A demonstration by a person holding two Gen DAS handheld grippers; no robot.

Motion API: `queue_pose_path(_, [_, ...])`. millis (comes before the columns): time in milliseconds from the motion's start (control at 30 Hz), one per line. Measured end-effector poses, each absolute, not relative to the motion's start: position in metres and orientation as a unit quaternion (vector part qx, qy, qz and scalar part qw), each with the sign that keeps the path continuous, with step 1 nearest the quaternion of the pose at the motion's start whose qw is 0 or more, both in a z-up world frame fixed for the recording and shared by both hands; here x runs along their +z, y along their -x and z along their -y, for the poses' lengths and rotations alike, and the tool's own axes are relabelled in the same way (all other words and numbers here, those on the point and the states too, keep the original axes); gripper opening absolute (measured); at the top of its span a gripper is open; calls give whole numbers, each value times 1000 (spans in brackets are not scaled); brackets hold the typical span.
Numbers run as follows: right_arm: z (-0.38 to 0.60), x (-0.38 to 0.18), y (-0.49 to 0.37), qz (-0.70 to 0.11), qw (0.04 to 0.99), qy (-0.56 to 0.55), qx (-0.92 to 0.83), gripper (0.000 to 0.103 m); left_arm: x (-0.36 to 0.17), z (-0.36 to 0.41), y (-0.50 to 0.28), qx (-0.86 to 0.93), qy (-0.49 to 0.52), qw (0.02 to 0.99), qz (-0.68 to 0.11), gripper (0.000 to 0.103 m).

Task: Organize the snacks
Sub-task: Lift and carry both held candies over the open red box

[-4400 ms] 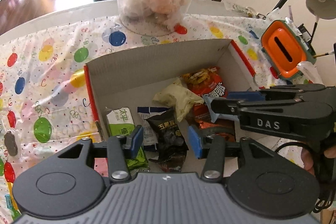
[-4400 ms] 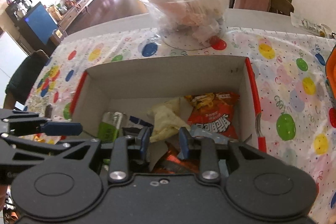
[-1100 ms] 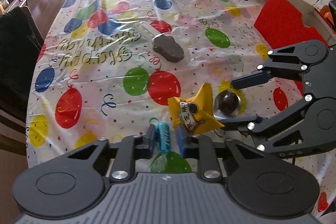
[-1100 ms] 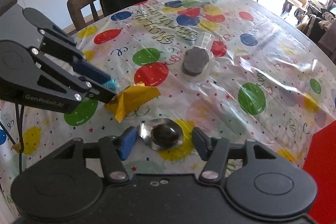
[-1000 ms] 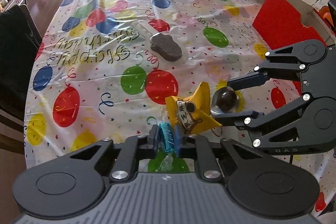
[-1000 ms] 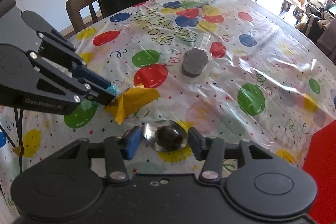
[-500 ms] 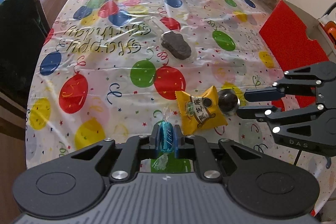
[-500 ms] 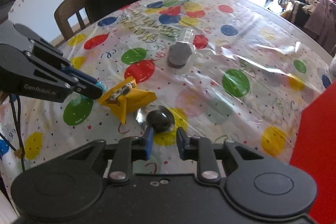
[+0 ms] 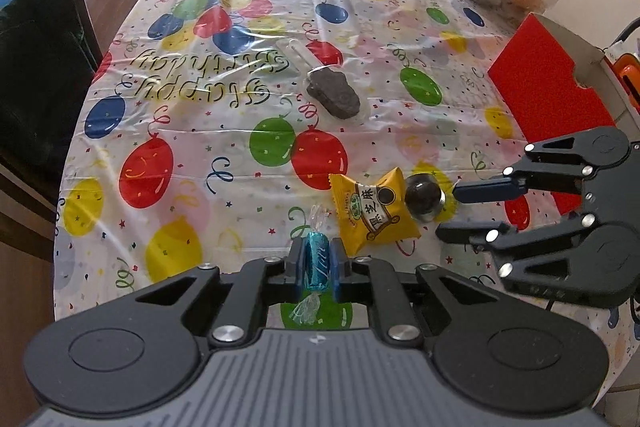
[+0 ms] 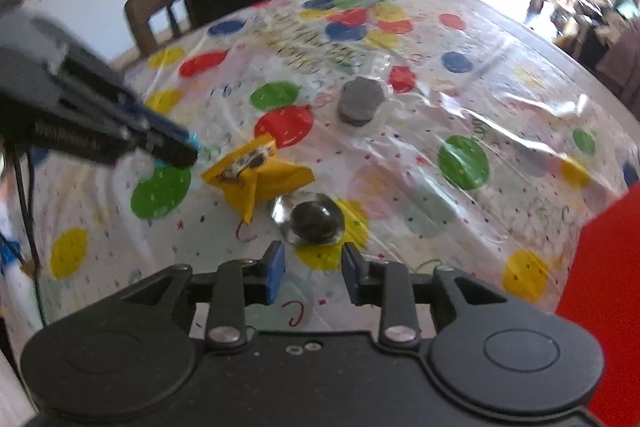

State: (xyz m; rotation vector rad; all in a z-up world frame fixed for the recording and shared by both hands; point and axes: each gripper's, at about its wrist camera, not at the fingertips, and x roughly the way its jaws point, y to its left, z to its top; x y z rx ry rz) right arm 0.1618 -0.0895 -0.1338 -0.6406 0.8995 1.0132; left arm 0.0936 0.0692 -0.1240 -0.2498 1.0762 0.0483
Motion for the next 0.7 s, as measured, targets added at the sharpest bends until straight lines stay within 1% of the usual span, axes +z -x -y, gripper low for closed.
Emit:
queue_pose_path(67, [88, -134, -161, -400, 732, 297, 465, 35, -125, -70, -93, 25, 121, 850, -512, 12])
queue_pose_path(133, [86, -135, -164, -400, 731, 293, 469, 38, -125, -71, -93, 27, 123, 849, -513, 12])
queue_pose_path(200, [83, -135, -167, -395, 733, 295, 469, 43, -126, -72, -93, 28, 125, 848, -514, 12])
queue_pose_path(267, [79, -136, -168, -390, 733, 300, 470, 54, -127, -73, -93, 30, 127, 847, -515, 12])
queue_pose_path(333, [76, -137, -169, -383, 732, 305, 474, 58, -129, -73, -94, 31, 128, 846, -517, 12])
queue_pose_path(533, [71, -138, -173, -387, 723, 295, 490, 58, -129, -74, -94, 30, 130, 846, -517, 12])
queue_pose_path(600, [70, -138, -173, -390, 720, 292, 495, 56, -129, -74, -95, 30, 130, 846, -517, 12])
queue_pose_path(667, [70, -138, -173, -390, 716, 291, 500, 47, -128, -74, -95, 30, 130, 846, -517, 12])
queue_pose_path(700, [70, -137, -172, -388, 716, 292, 501, 45, -128, -74, -95, 30, 130, 846, -517, 12])
